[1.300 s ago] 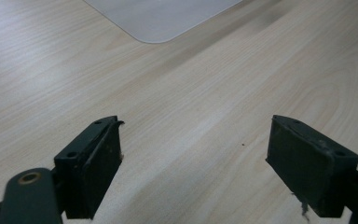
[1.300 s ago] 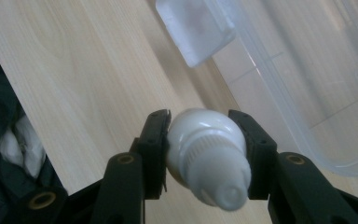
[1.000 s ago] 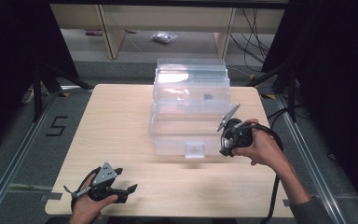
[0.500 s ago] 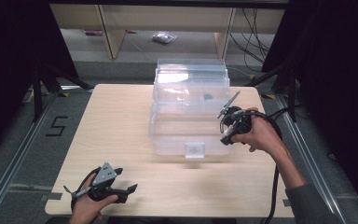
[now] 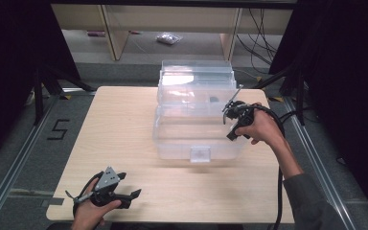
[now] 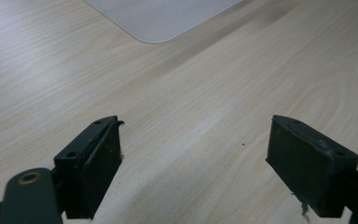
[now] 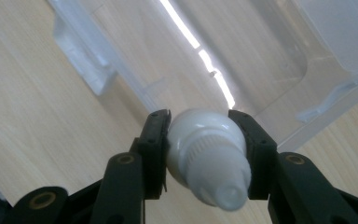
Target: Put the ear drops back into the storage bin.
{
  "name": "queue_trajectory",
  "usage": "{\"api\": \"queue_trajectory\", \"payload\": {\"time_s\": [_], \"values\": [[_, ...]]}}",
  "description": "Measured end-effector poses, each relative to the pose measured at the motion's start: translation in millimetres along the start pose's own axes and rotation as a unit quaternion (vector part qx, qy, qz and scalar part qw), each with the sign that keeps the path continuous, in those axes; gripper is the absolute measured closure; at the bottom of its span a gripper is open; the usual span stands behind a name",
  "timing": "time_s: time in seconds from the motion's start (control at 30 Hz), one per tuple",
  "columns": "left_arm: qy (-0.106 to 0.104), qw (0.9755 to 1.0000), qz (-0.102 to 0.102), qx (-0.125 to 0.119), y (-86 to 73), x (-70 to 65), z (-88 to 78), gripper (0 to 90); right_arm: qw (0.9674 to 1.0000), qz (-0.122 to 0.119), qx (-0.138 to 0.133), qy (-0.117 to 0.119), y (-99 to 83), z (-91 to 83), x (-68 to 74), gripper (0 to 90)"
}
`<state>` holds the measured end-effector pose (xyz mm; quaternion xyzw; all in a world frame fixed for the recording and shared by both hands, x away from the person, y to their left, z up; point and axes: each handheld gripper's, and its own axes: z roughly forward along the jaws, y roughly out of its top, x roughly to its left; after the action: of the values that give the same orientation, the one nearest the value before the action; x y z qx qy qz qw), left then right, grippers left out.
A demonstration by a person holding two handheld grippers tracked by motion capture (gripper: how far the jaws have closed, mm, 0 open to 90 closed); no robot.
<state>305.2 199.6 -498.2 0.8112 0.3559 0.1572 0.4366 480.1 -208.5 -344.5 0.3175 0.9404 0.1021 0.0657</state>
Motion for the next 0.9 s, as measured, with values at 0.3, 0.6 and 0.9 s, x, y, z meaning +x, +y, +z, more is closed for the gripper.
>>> {"api": "queue_trajectory", "payload": {"time_s": [0.3, 0.6, 0.9], "values": [[-0.001, 1.0, -0.001, 0.0, 0.0, 0.0, 0.0, 17.0, 0.9995, 0.025, 0.018, 0.0, 5.8, 17.2, -14.8, 60.1], [-0.003, 1.0, -0.005, -0.005, -0.4, -0.2, 0.6, 17.0, 0.9987, 0.03, 0.041, -0.006, 12.5, 37.8, -23.5, 60.1], [0.0, 1.0, -0.004, -0.007, -0.4, -0.3, 0.5, 17.0, 0.9973, 0.045, 0.059, -0.004, 16.9, 47.2, -28.2, 60.1]]}}
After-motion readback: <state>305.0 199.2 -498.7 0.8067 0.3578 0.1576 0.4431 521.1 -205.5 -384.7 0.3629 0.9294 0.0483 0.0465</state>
